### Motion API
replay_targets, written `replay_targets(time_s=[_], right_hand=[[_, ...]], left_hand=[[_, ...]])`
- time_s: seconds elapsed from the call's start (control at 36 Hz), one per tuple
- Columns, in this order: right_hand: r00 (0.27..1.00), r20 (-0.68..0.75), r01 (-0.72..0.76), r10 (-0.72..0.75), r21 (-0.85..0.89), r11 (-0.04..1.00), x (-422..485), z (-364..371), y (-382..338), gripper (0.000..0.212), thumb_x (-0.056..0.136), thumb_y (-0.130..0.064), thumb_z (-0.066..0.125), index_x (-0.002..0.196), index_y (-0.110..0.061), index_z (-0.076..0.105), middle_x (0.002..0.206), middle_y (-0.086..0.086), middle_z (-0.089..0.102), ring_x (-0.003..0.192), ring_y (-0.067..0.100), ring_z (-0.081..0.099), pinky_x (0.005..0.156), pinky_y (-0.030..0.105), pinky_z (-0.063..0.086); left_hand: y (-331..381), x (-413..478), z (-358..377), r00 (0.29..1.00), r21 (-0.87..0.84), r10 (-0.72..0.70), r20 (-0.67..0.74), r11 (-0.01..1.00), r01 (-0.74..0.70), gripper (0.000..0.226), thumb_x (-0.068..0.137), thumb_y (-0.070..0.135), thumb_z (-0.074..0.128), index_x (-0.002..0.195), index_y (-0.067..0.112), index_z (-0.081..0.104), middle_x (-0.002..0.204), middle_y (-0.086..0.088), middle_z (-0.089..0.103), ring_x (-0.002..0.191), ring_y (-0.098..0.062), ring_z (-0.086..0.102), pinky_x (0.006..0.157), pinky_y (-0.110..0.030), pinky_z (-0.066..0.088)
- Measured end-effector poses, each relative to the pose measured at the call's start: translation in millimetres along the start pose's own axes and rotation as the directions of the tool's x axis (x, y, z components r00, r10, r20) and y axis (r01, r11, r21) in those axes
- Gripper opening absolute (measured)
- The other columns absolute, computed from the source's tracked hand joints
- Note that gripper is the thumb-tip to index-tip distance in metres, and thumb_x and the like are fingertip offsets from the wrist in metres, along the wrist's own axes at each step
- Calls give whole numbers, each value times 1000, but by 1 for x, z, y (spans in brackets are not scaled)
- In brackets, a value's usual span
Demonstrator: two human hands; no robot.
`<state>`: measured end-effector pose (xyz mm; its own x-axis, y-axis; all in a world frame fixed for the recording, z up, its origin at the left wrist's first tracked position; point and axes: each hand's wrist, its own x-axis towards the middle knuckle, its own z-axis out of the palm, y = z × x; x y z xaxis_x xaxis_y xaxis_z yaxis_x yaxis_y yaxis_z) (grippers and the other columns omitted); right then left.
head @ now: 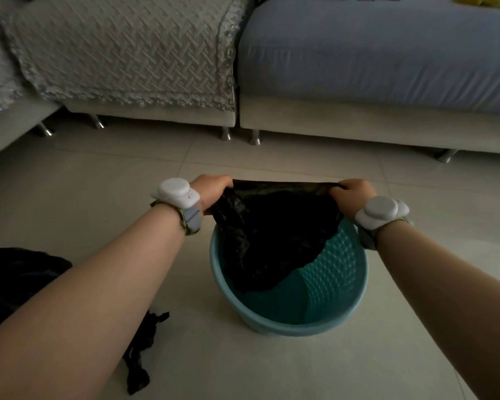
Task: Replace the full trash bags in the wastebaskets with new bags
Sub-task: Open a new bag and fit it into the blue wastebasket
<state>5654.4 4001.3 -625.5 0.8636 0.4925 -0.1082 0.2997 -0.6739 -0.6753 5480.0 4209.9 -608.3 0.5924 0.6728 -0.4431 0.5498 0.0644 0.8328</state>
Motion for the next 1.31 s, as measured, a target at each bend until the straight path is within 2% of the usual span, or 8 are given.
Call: replay_targets(time_s=[0.28, 0.42, 0.58, 0.69, 0.81, 0.92, 1.17, 1.31], right_hand=[[989, 8, -148, 149, 137, 979, 7, 9, 13, 14, 72, -32, 60, 67, -19, 62, 68, 2, 62, 74, 26, 61, 72, 35, 50], [966, 61, -259, 253, 144, 955, 10, 11, 20, 25, 66, -39, 58, 63, -17, 69, 76, 9, 70, 79, 32, 67, 78, 44, 54], [900, 218, -408, 377, 123, 905, 8, 8, 27, 38, 87, -28, 59, 111, 1, 61, 107, 21, 64, 91, 31, 62, 86, 42, 50], [860, 297, -476, 414, 179, 861, 1, 2, 37, 22, 89, -24, 58, 102, -6, 60, 96, 16, 62, 80, 30, 60, 78, 40, 53], [821, 333, -564, 463, 353, 746, -11, 2, 42, 15, 91, -9, 55, 83, 3, 58, 79, 18, 62, 68, 33, 60, 74, 48, 52], [789, 402, -612, 464, 447, 653, -16, 0, 51, 20, 94, -11, 51, 109, 0, 59, 99, 20, 64, 87, 36, 62, 94, 50, 46], [929, 329, -324, 171, 497, 805, -15, -12, 22, 35, 88, -4, 42, 112, -22, 58, 120, 10, 57, 98, 26, 60, 73, 32, 46], [989, 147, -16, -14, 201, 980, -11, -1, 11, 34, 82, -39, 66, 116, -31, 62, 106, -5, 64, 98, 17, 62, 89, 33, 49]], left_hand=[[-25, 15, 2, 998, 53, 47, 38, 997, -49, 12, 87, 21, 62, 75, 19, 63, 83, -6, 62, 77, -22, 58, 76, -32, 50], [-36, 19, 9, 1000, 83, 1, 21, 997, -3, 22, 90, 21, 59, 100, 4, 67, 96, -12, 62, 87, -24, 58, 82, -33, 50], [-50, 15, 10, 992, 219, -71, 104, 975, 47, 20, 94, 8, 49, 103, -3, 63, 105, -16, 61, 86, -29, 60, 78, -32, 44], [-54, 12, 3, 987, 312, -85, 137, 949, 38, 30, 95, 9, 46, 120, -3, 57, 120, -18, 60, 111, -31, 56, 88, -30, 40], [-57, 8, -3, 983, 302, -108, 148, 951, 59, 28, 96, 10, 46, 115, -4, 60, 106, -12, 59, 103, -29, 56, 82, -30, 40], [-68, 4, -1, 961, 66, -240, 133, 970, 233, 20, 91, -2, 45, 75, -5, 56, 85, -21, 56, 71, -31, 55, 68, -37, 47], [-37, -4, 0, 997, -140, 1, 73, 990, 10, 36, 87, 4, 42, 116, 16, 60, 104, -6, 62, 89, -17, 59, 72, -27, 47], [-30, -1, 5, 997, 34, 75, 35, 997, -76, 32, 95, 30, 45, 112, 8, 61, 114, -12, 64, 100, -27, 60, 91, -35, 47]])
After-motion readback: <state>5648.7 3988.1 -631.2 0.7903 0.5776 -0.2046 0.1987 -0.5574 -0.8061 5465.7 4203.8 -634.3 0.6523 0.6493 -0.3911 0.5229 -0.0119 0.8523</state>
